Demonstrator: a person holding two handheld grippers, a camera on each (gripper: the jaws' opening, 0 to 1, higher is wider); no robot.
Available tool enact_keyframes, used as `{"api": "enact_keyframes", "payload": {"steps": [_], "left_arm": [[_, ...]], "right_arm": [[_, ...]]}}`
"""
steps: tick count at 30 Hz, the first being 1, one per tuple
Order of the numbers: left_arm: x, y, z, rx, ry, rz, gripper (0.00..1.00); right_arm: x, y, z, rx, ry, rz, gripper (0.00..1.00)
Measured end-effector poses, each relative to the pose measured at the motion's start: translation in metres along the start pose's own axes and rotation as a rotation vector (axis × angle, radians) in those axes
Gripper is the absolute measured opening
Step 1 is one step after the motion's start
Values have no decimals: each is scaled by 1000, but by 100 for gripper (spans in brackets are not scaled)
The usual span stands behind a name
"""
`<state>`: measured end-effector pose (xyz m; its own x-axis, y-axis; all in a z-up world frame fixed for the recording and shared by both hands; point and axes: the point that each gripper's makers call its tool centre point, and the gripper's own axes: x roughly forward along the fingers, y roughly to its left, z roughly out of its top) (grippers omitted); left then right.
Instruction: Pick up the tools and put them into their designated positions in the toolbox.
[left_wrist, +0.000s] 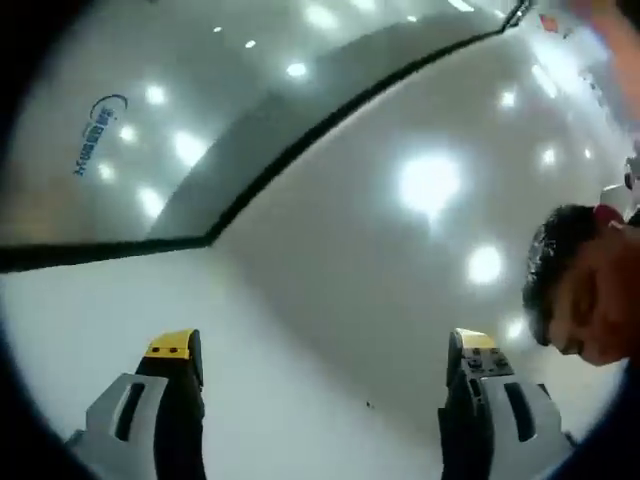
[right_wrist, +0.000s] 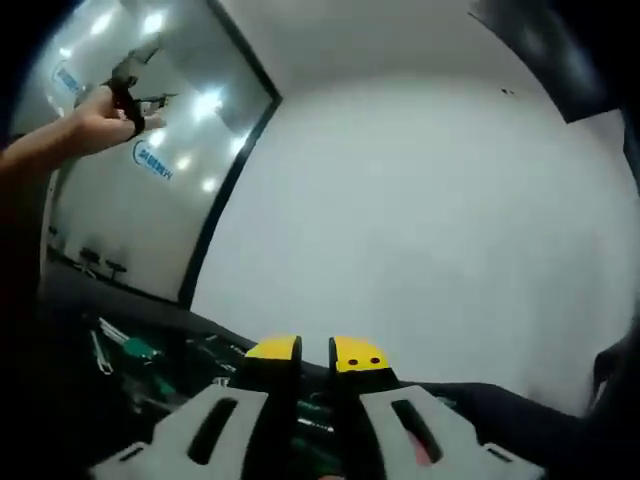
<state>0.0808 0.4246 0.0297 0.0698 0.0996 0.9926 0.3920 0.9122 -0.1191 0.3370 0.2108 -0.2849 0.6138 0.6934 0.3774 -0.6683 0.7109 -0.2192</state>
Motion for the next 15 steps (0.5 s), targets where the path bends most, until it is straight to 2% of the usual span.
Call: {"api": "enact_keyframes", "payload": {"steps": [1,2,3,4,5,6,7,9,10,11,12,13,15], "left_arm": [[0,0,-2,3,7,0,96],[-1,-5,-10,6,41,-10,96],[-5,-11,-27,-32,130,-21,96],[-2,-10,-29,13,154,-39,93],[1,-8,-23,27,110,-31,87],[-2,-8,-23,20,111,-31,83],[-4,-7,-25,-39,121,-14,80],[-10,-5,-17,-125,99,-6,61],[-18,-4,-15,-182,110,5,51],[-30,9,-21,-93,182,40,42],[-45,19,-28,79,278,39,43],[-59,23,-41,193,385,3,47],[-92,30,-68,210,588,-17,65]], "right_arm": [[0,0,0,-1,1,0,10],[0,1,0,-2,2,1,10],[0,1,-1,-3,3,1,10],[0,1,-1,-3,3,3,10],[0,1,-1,-3,2,2,10],[0,1,0,-2,1,3,10],[0,1,0,-1,2,3,10],[0,2,-1,-1,4,5,10],[0,2,-1,-1,4,6,10],[0,2,-1,-3,6,7,10],[0,3,-1,-5,6,9,10],[0,3,-1,-5,6,11,10],[0,4,-1,0,3,15,10]]}}
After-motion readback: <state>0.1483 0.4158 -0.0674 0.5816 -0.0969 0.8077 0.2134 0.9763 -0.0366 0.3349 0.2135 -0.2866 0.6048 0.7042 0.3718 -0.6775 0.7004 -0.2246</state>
